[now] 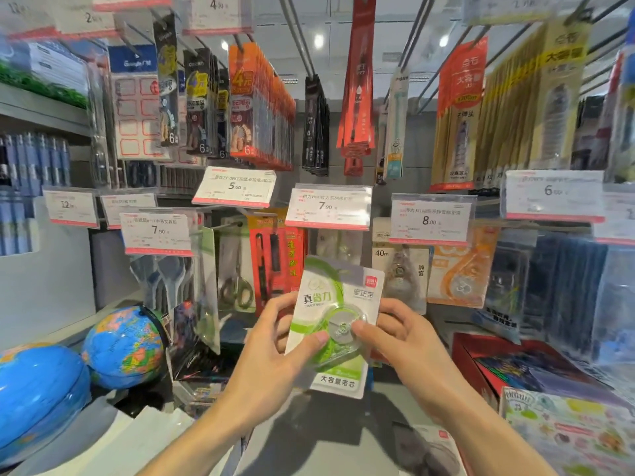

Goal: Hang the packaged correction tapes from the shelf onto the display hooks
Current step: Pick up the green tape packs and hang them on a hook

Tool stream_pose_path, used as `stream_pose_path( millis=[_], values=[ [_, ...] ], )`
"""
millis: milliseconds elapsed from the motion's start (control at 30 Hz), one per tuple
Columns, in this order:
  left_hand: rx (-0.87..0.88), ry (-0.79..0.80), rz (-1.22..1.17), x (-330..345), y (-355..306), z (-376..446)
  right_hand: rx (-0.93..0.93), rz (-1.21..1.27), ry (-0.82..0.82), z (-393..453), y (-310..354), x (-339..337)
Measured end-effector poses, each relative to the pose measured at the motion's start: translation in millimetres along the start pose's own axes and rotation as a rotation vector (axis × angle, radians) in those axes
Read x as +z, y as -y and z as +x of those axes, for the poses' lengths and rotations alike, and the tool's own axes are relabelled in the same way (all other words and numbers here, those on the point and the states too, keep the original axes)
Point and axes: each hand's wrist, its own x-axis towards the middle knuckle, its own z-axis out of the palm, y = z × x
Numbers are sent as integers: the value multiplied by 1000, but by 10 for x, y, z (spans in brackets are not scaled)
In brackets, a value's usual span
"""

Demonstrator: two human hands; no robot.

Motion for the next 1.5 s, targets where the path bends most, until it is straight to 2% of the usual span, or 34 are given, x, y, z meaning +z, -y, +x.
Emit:
stream_pose_path(
  millis=[100, 200, 333, 433, 600, 667, 767, 867, 1033, 1500],
  values=[
    [71, -6, 201, 67, -117, -44, -31, 79, -18, -91, 28, -150],
    [204, -133, 459, 22, -349, -72, -85, 65, -7, -191, 52, -275],
    [542, -290, 867, -112, -763, -14, -176, -57, 10, -288, 74, -370],
    [771, -272, 1154, -192, -1041, 139, -204, -83, 27, -280, 122, -378],
    [893, -140, 1453, -249, -1315, 482, -240, -128, 17, -203, 206, -320],
    [946, -89, 1478, -290, -1365, 586, -243, -144, 0, -167, 197, -276],
    [1006, -121, 1372, -377, -1397, 669, -260, -173, -18, -107, 170, -177],
    [997, -137, 1219, -413, -1439, 699, -288, -181, -63, 5, 141, -40],
    [965, -86, 1115, -463, -1475, 755, -331, -190, -156, 204, 132, 168],
    [931, -92, 1093, -481, -1371, 665, -304, -111, -209, 609, 164, 191]
  ],
)
